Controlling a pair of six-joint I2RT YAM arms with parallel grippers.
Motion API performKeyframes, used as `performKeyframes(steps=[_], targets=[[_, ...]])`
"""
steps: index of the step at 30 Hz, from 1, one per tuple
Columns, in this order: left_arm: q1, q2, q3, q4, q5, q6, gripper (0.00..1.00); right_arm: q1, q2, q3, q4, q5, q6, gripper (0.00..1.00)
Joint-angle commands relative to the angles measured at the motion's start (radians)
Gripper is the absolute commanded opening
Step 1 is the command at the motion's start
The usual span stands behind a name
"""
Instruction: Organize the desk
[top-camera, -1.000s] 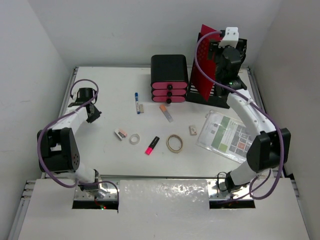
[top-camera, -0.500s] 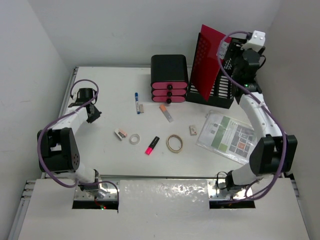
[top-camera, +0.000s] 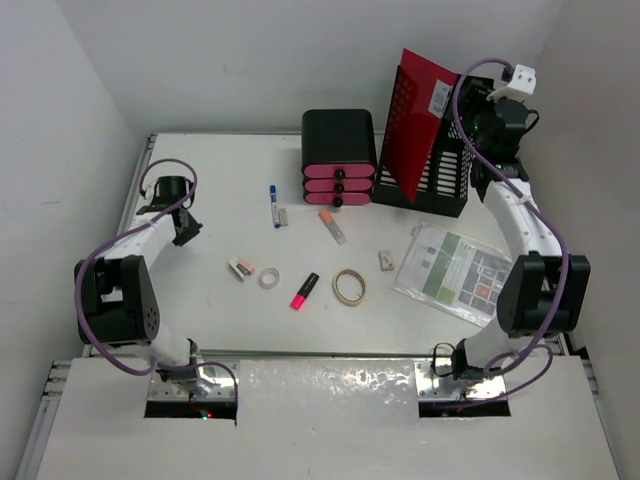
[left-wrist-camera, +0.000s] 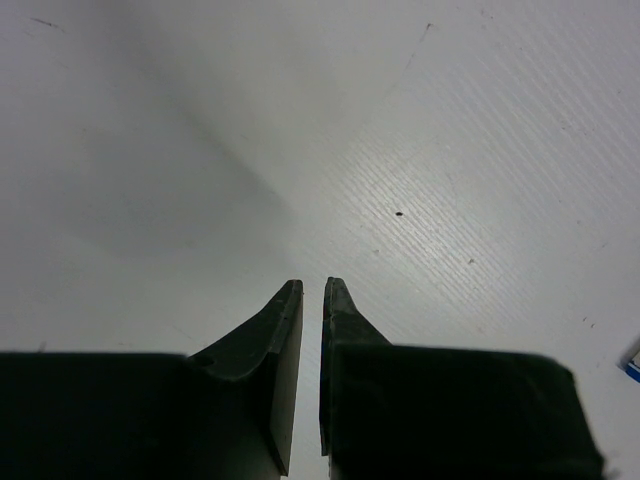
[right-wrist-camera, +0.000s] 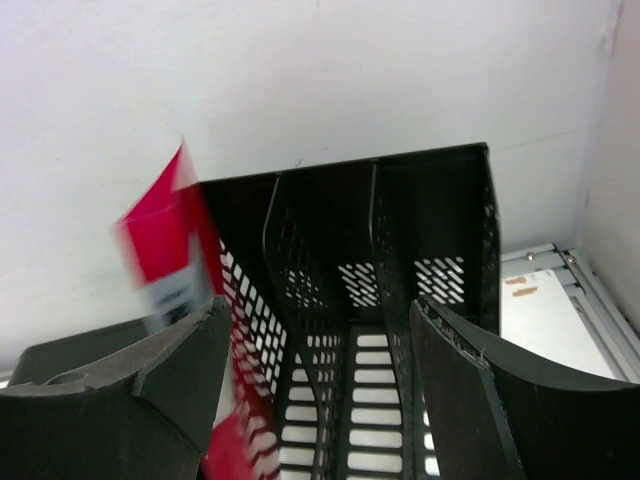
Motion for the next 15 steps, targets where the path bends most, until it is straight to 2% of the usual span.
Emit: performKeyframes(steps=[1, 7, 15], targets=[[-0.009, 0.005, -0.008, 0.027, -0.013, 0.003, 0.08, 0.001, -0.124, -0.062, 0.115, 0.009, 0.010, 0.71], [-0.009, 0.005, -0.008, 0.027, -0.008, 0.003, 0.08, -0.001, -0.187, -0.046, 0.025, -0.016, -0.028, 0.71], [-0.007, -0.001, -0.010, 0.026, -0.011, 0.000, 0.08, 0.001, -0.092, 0.068, -0.032, -0.101, 0.010, 0.71]])
